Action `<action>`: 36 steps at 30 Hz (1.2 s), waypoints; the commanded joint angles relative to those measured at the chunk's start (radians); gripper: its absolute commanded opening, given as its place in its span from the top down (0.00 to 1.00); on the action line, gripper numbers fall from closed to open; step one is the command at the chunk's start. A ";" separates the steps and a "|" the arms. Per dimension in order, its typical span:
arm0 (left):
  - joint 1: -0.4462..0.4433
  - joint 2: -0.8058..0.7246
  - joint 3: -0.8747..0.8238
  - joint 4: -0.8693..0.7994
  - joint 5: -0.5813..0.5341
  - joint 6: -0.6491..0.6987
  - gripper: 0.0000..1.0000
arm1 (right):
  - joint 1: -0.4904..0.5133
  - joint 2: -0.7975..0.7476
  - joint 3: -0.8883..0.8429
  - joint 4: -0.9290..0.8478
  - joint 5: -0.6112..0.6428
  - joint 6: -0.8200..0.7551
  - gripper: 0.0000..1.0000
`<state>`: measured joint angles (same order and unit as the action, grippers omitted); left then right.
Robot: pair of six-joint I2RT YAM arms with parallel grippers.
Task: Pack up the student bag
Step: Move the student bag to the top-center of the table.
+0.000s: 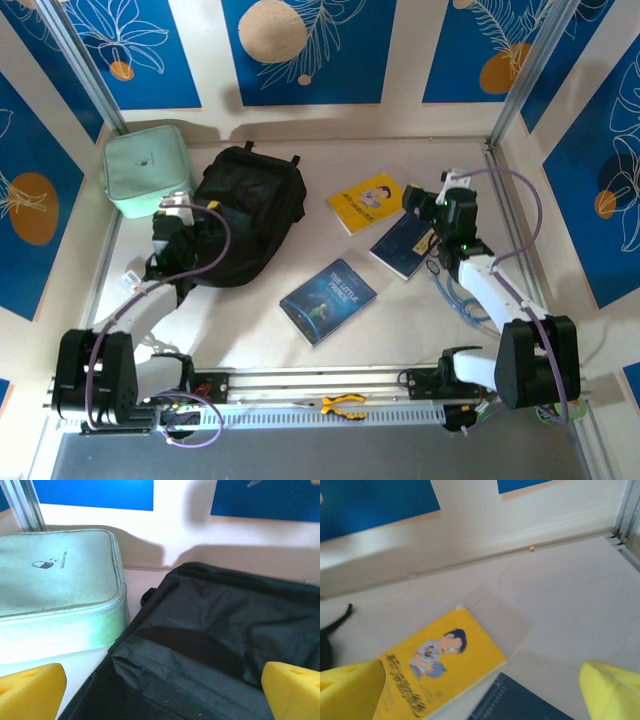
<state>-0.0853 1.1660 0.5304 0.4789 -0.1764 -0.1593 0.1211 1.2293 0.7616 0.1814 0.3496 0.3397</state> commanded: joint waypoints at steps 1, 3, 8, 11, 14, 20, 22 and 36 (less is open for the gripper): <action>-0.001 -0.021 0.127 -0.332 0.022 -0.181 0.00 | 0.080 0.062 0.125 -0.326 -0.047 0.170 0.01; 0.001 -0.004 0.196 -0.455 0.080 -0.218 0.00 | 0.153 0.117 0.190 -0.354 -0.087 0.195 0.01; -0.002 0.052 0.254 -0.571 0.237 -0.302 0.00 | 0.294 0.363 0.419 -0.416 -0.293 0.275 0.04; -0.001 0.072 0.235 -0.556 0.273 -0.371 0.00 | 0.359 0.530 0.564 -0.428 -0.388 0.336 0.09; -0.001 0.093 0.244 -0.559 0.314 -0.392 0.00 | 0.406 0.678 0.693 -0.414 -0.507 0.396 0.14; -0.006 0.099 0.245 -0.591 0.361 -0.422 0.00 | 0.462 0.893 0.873 -0.424 -0.607 0.408 0.17; -0.011 0.103 0.239 -0.589 0.379 -0.433 0.00 | 0.457 0.965 0.932 -0.449 -0.662 0.393 0.22; -0.242 0.295 0.320 -0.663 0.472 -0.501 0.25 | 0.351 0.911 0.686 -0.377 -0.628 0.332 0.85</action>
<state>-0.2718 1.4208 0.8021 -0.1593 0.2401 -0.6289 0.5068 2.1891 1.5219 -0.1799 -0.3149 0.6960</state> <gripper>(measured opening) 0.772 0.161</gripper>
